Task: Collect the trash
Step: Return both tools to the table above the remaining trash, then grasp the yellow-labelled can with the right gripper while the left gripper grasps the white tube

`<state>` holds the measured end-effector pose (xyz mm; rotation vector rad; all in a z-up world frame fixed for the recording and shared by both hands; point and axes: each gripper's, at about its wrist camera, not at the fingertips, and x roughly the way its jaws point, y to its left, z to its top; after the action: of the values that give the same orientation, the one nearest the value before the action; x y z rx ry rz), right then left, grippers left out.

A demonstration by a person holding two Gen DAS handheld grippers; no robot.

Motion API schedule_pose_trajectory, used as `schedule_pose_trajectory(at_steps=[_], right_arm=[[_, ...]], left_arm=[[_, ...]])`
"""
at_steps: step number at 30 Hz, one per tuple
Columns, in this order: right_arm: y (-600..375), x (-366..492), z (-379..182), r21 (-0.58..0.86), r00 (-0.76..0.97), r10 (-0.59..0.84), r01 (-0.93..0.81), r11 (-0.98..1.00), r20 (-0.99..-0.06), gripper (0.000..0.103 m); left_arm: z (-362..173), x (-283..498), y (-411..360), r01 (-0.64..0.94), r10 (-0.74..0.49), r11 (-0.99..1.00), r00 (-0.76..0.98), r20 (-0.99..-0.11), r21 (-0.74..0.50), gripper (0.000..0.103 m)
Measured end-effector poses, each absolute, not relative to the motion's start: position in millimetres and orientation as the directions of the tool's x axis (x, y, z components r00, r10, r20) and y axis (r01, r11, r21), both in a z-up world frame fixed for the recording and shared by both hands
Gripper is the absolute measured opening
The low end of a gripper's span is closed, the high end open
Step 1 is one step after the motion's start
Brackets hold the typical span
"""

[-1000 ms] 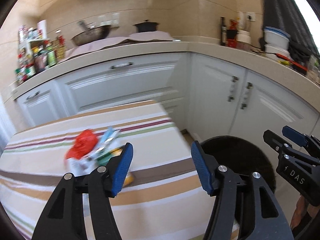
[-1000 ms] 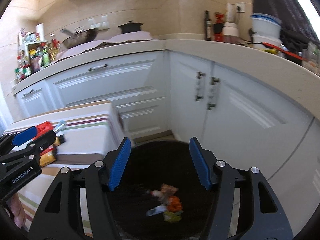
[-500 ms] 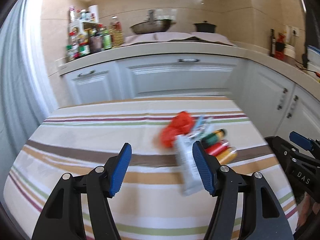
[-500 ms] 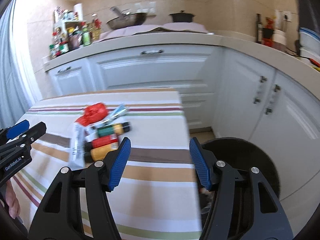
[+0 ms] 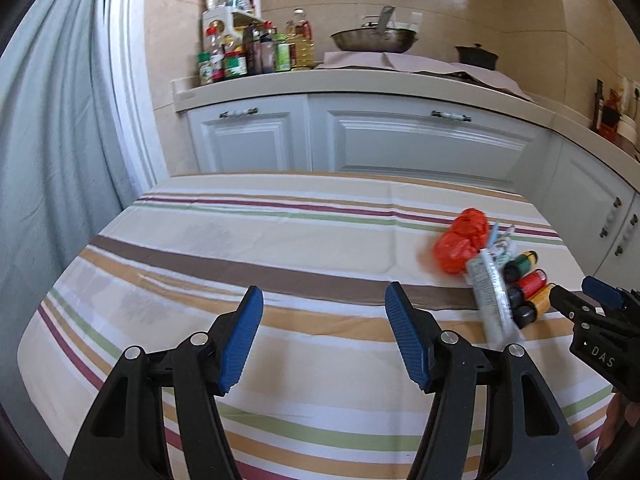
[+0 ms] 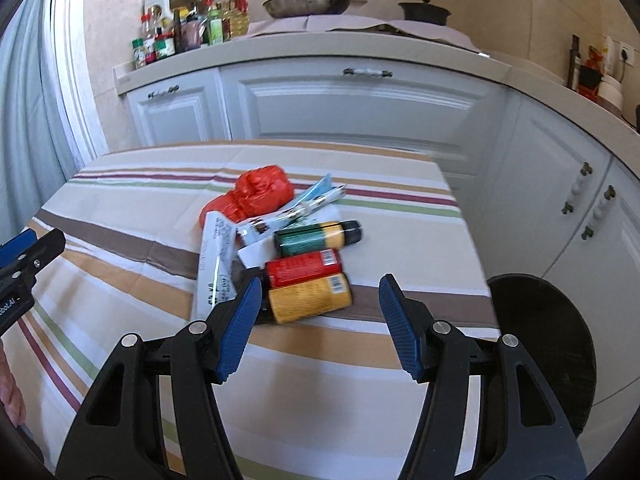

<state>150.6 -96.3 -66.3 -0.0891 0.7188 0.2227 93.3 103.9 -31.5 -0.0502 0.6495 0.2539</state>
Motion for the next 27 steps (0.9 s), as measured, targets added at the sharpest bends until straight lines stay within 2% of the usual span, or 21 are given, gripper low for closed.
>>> schedule_pose_trajectory(at_steps=[8,12,27], right_arm=[[-71,163,-80,-0.058,0.694,0.129,-0.239,0.969,-0.708,0.060],[-71,168,-83,-0.069,0.679,0.107,-0.226,0.972,-0.727,0.066],[-97,167,-88,-0.093,0.659,0.046,-0.174,0.980,-0.751,0.066]], left_arm=[[-39,93,125,-0.274,0.219,0.962,0.751,-0.623,0.007,0.062],[-42,94,128,-0.271,0.209,0.962,0.747,-0.631,-0.003,0.062],[-44,94,121,-0.238,0.170,0.971,0.750,-0.639,-0.020,0.062]])
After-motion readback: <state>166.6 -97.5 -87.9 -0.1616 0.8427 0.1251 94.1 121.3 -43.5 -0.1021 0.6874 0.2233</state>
